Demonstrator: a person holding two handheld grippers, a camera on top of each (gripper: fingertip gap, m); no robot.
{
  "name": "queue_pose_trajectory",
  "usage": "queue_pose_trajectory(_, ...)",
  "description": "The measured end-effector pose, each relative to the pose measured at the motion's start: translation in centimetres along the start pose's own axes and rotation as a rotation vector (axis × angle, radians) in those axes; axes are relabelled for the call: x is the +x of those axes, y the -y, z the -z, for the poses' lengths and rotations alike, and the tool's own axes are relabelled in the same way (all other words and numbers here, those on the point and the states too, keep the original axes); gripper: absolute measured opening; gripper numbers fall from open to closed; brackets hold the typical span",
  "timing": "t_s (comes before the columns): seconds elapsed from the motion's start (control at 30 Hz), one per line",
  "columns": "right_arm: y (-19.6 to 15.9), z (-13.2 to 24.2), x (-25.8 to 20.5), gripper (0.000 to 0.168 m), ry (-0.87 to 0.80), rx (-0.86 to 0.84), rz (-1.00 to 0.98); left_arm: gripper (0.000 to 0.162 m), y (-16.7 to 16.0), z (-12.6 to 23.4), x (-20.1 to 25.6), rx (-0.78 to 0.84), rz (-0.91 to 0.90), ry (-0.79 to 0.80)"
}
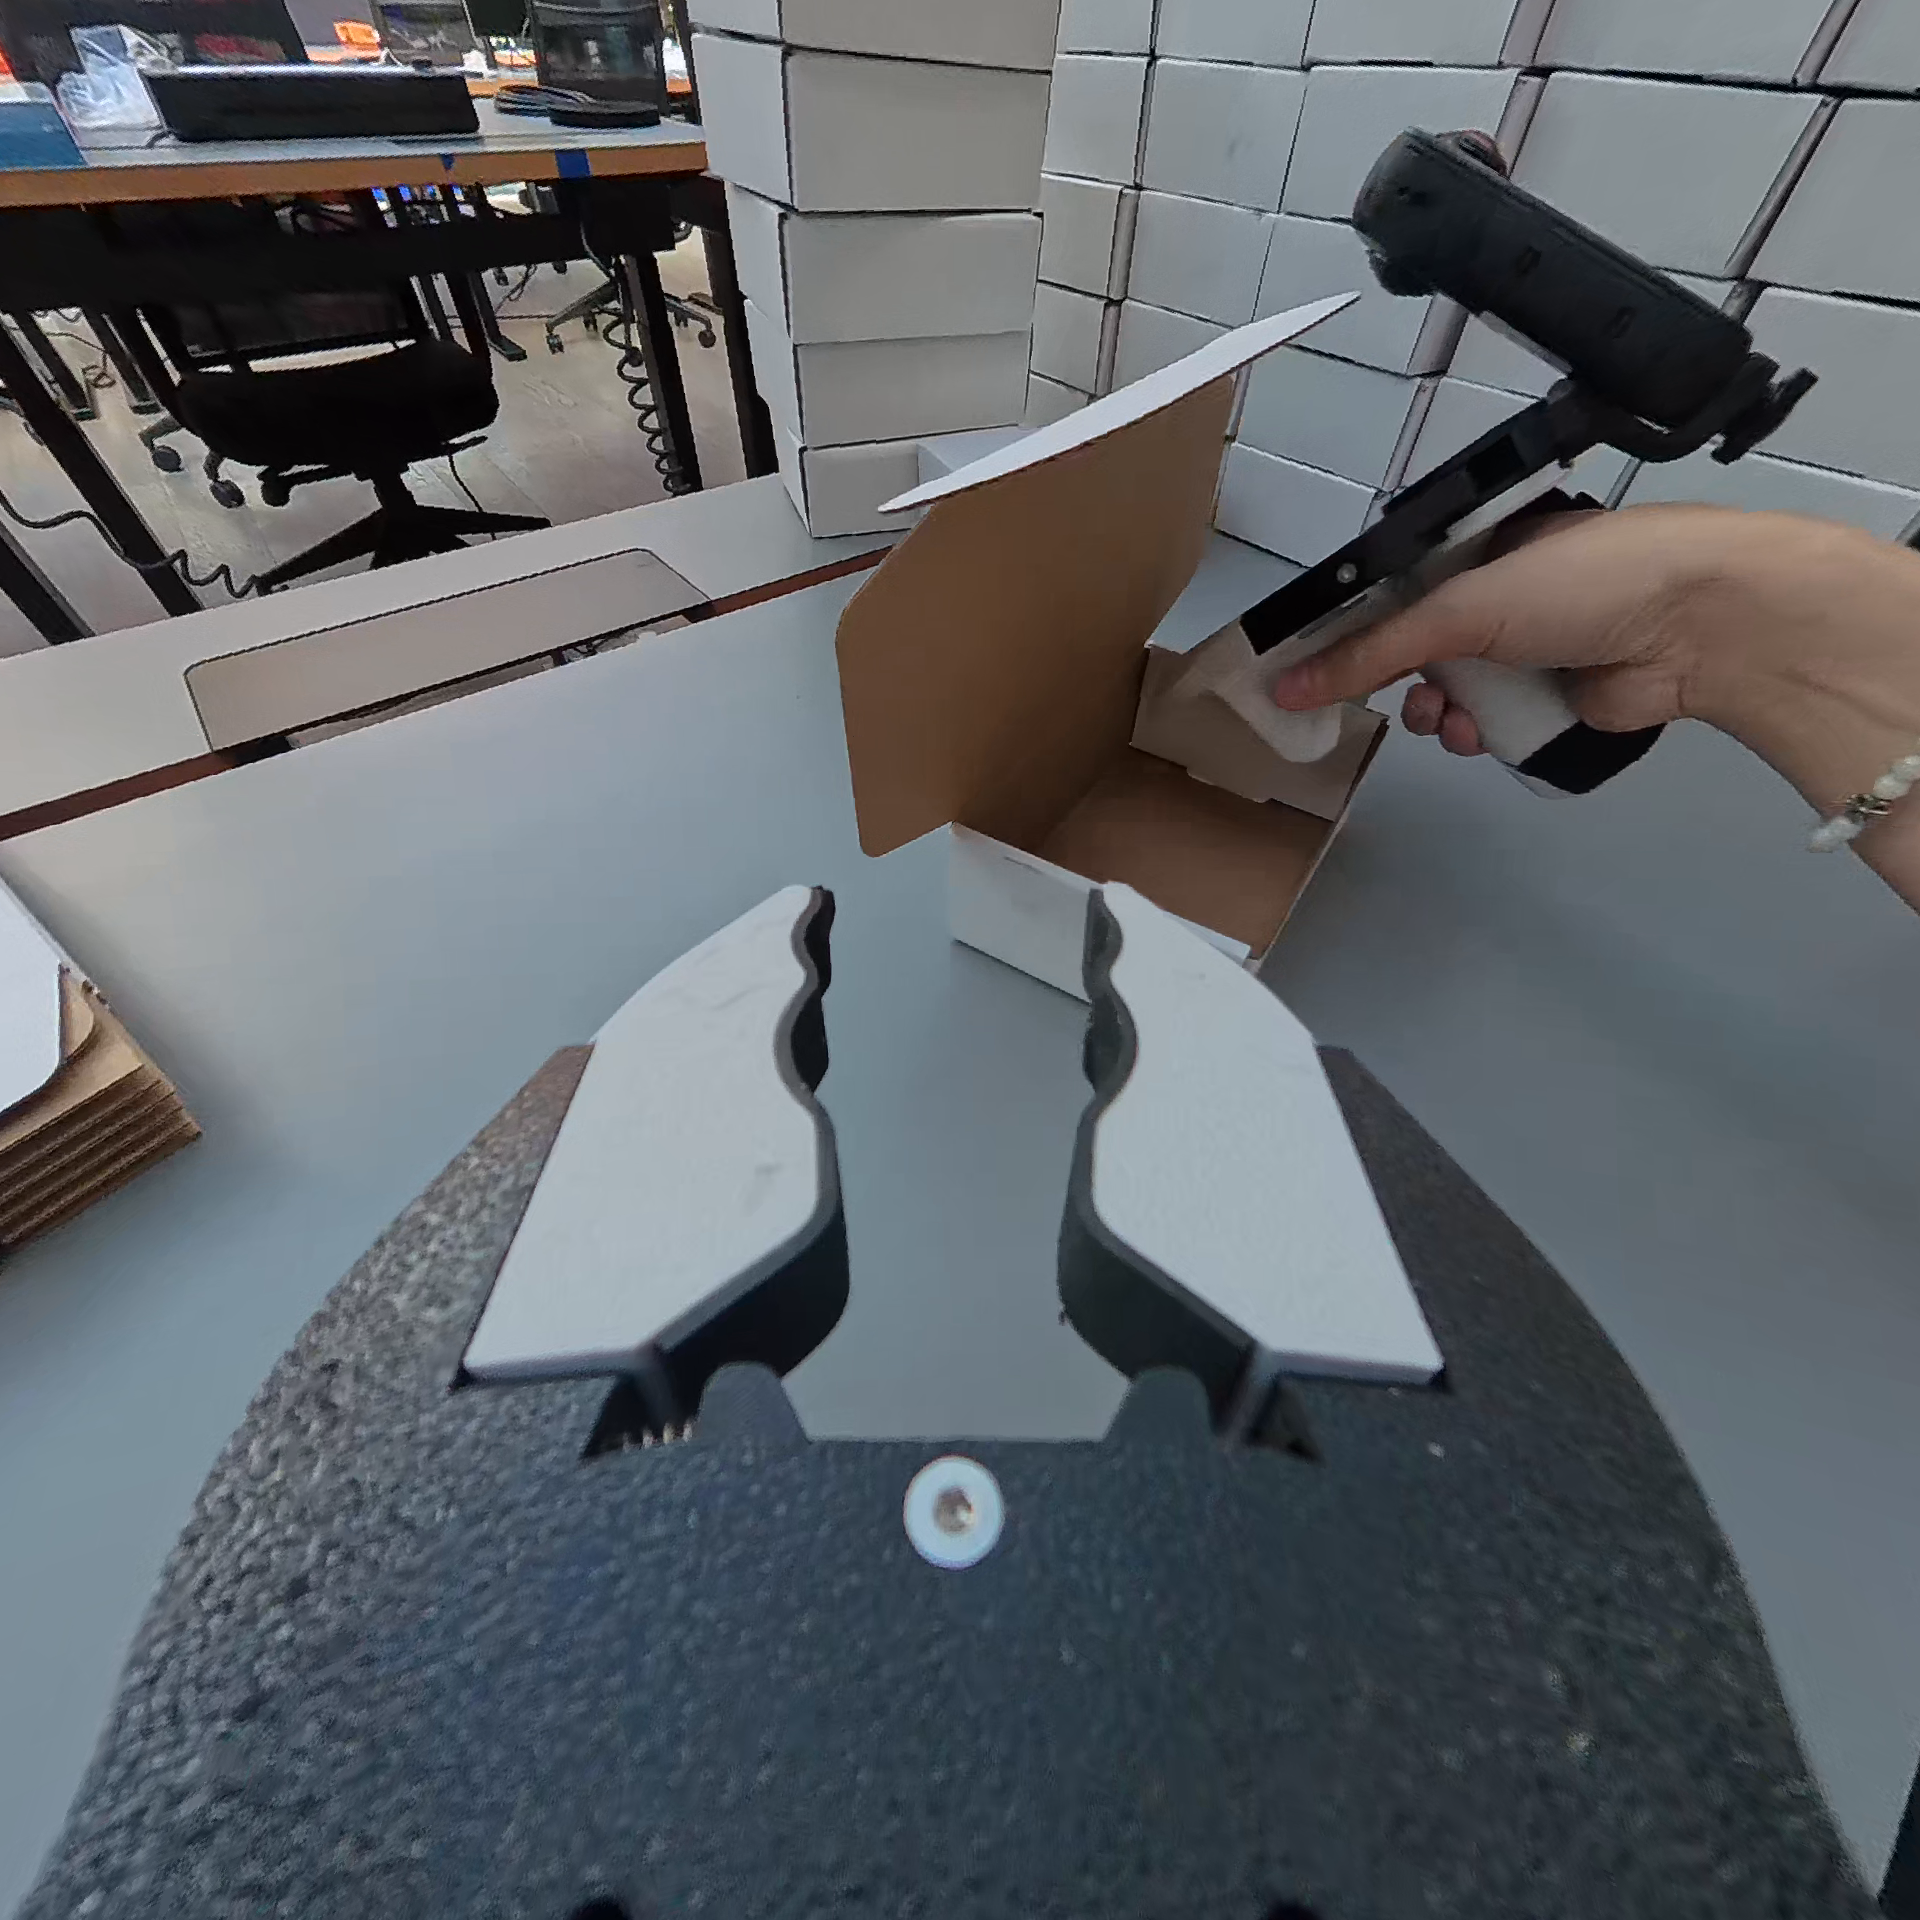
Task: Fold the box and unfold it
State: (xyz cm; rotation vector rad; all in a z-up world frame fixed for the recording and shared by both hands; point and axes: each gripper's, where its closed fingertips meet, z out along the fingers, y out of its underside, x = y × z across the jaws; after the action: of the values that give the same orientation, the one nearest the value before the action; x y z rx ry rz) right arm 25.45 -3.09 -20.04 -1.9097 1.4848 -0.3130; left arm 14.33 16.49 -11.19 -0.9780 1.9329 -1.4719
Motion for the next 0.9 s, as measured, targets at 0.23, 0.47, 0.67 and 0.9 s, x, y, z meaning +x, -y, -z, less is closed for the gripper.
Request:
queue_pose_trajectory(0.23,2.2,4.5,2.1,0.078,0.268,0.187,0.179,0.045,0.8,-1.1,-1.0,0.148,0.108,-0.063)
queue_pose_trajectory(0.47,7.5,6.1,1.6,0.064,0.581,0.509,0.493,0.041,1.6,-3.3,-2.0,0.107,-0.021,-0.201)
queue_pose_trajectory(0.67,8.2,6.4,1.3,0.049,0.861,0.506,0.555,0.04,1.8,-6.1,-2.3,0.025,-0.146,-0.323)
queue_pose_trajectory(0.9,8.2,6.7,1.1,0.045,1.01,0.445,0.635,0.038,2.7,-8.4,-2.3,-0.006,-0.111,-0.473)
